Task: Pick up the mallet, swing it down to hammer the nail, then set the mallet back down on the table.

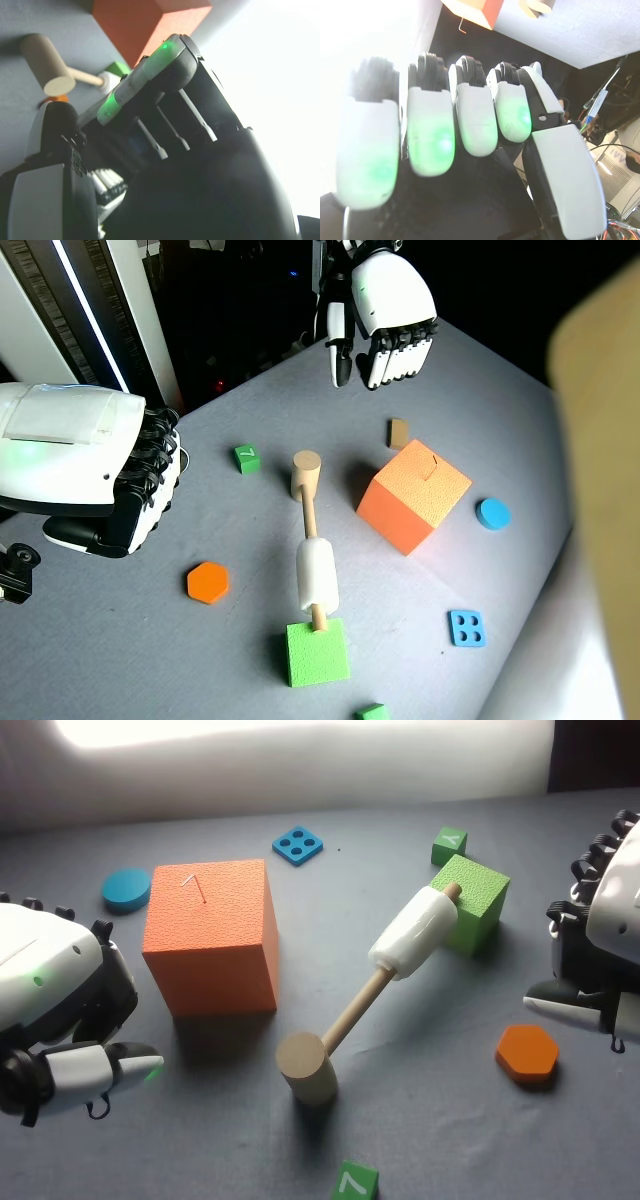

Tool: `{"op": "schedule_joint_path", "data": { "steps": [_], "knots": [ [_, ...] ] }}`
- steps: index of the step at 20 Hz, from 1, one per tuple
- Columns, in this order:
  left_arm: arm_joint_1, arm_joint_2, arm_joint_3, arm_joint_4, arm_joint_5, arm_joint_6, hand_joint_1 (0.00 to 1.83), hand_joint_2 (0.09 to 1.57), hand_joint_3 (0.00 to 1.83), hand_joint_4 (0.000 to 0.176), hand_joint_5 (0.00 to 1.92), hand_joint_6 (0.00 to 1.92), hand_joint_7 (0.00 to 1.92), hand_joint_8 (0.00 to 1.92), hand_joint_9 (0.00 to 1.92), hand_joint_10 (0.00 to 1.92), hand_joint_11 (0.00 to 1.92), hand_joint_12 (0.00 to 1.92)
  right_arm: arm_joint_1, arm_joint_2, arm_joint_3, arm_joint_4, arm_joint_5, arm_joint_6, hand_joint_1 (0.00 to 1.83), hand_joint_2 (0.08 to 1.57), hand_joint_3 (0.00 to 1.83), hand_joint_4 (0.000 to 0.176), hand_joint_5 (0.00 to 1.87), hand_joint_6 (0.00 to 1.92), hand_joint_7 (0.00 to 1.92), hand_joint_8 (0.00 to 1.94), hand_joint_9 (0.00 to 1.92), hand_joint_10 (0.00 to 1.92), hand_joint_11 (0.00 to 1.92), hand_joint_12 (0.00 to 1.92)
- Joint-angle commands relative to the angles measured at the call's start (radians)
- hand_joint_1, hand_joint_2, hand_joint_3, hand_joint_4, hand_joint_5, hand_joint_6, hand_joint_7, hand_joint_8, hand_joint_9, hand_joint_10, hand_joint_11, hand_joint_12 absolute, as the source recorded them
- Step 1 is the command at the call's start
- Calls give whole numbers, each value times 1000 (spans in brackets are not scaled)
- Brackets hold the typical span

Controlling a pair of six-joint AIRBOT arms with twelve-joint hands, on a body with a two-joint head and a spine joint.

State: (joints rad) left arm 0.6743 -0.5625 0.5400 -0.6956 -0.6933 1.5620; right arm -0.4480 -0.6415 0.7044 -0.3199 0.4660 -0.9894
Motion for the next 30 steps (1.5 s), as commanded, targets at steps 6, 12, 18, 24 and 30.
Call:
{"op": "schedule_joint_path", "data": {
  "steps": [6, 12, 18, 24, 30],
  "knots": [
    [-6, 12, 6, 30, -98, -15, 0, 1266, 6, 0, 0, 0, 0, 0, 0, 0, 0, 0, 4, 1, 1, 14, 104, -16, 0, 1146, 17, 0, 59, 1, 39, 0, 0, 0, 0, 0],
    [13, 12, 47, 181, -62, -161, 0, 1266, 3, 0, 6, 2, 0, 0, 0, 0, 1, 0, 16, -3, 14, 14, 113, -36, 0, 1169, 16, 0, 76, 5, 58, 7, 15, 6, 0, 0],
    [44, 12, 125, 498, -18, -443, 0, 1269, 4, 0, 0, 0, 0, 0, 0, 0, 0, 0, 146, -50, 23, 14, -174, -39, 57, 1171, 6, 0, 112, 10, 99, 11, 61, 16, 18, 11],
    [106, 8, 174, 681, -37, -611, 0, 1263, 0, 0, 8, 1, 0, 0, 0, 0, 0, 0, 279, -101, 29, 14, -496, -51, 158, 1137, 0, 0, 105, 0, 92, 0, 56, 3, 15, 24],
    [140, -59, 247, 778, -88, -704, 0, 1264, 0, 0, 1, 0, 0, 0, 0, 0, 0, 0, 306, -159, 76, 14, -609, -37, 1089, 991, 0, 0, 13, 0, 2, 0, 0, 0, 0, 0]
  ]
}}
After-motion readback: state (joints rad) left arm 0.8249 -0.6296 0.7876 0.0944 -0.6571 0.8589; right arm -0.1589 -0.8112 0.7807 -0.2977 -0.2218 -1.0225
